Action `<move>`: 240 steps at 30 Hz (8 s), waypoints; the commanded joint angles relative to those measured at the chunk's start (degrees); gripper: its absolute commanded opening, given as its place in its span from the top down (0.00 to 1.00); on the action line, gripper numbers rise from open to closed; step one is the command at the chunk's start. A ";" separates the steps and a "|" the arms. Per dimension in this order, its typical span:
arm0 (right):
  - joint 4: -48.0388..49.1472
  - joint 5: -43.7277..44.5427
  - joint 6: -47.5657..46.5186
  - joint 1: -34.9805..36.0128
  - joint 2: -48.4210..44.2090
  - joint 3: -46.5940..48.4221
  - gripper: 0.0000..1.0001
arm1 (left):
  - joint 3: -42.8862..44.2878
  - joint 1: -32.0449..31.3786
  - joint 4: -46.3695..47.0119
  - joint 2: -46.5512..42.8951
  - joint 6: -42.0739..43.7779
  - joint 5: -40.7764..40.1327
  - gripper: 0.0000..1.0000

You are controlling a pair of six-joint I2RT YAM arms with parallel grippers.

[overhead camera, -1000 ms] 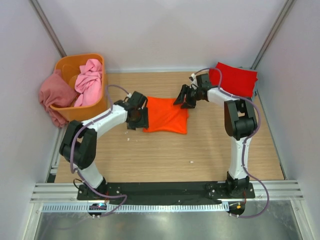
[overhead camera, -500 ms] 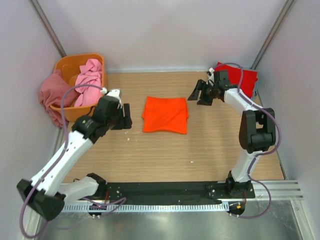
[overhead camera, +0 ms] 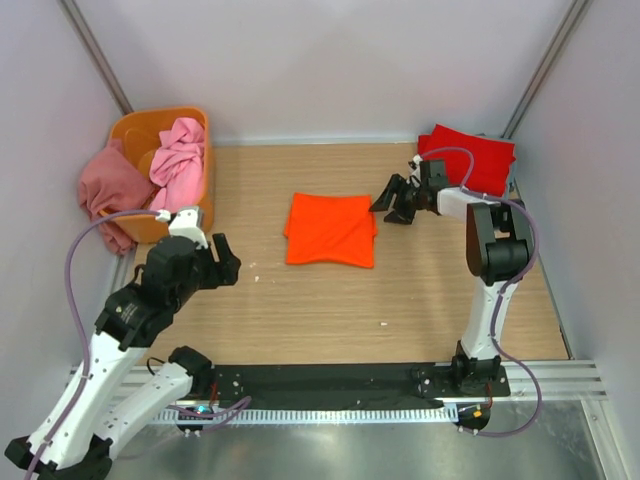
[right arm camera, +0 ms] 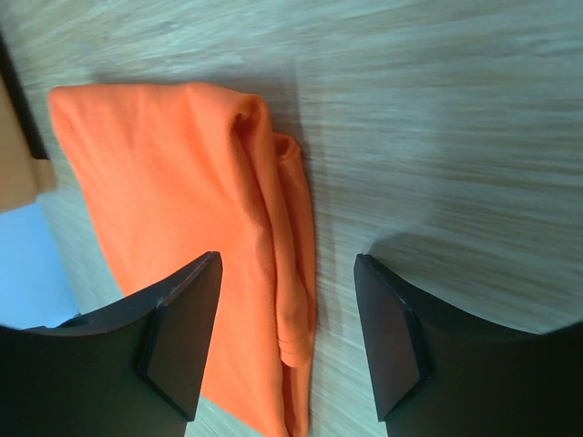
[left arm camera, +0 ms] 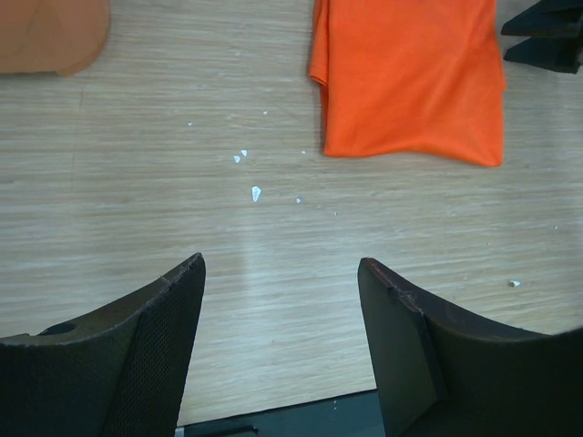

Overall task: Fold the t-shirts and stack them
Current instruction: Neatly place the folded tshirt to the corner, then reset both grippers

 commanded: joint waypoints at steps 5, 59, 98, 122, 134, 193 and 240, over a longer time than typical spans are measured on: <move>12.00 -0.37 7.48 4.12 5.59 -5.04 0.45 | 1.12 -0.21 -2.51 -1.94 0.04 -3.26 0.30; -28.57 2.09 -0.69 -4.91 12.70 55.47 0.99 | -3.72 -0.21 0.83 -6.24 -0.58 -6.08 0.20; -27.71 -10.03 9.15 -27.24 19.48 74.95 0.99 | -4.33 -0.12 1.62 -5.45 -0.05 -5.73 0.18; -40.00 16.20 -0.77 -33.75 20.11 72.48 0.32 | -4.42 -0.12 1.70 -5.72 0.04 -5.38 0.18; -37.56 27.44 -3.33 -32.52 0.16 54.22 0.31 | -4.51 -0.12 1.70 -7.38 0.04 -5.82 0.18; -27.44 20.63 -5.79 -32.26 7.62 36.80 0.97 | -5.12 -0.12 2.67 -6.68 0.74 -4.59 0.15; 1.90 16.67 8.71 7.98 -67.87 -37.98 0.08 | -4.43 -0.04 1.54 -3.79 0.39 -7.13 0.04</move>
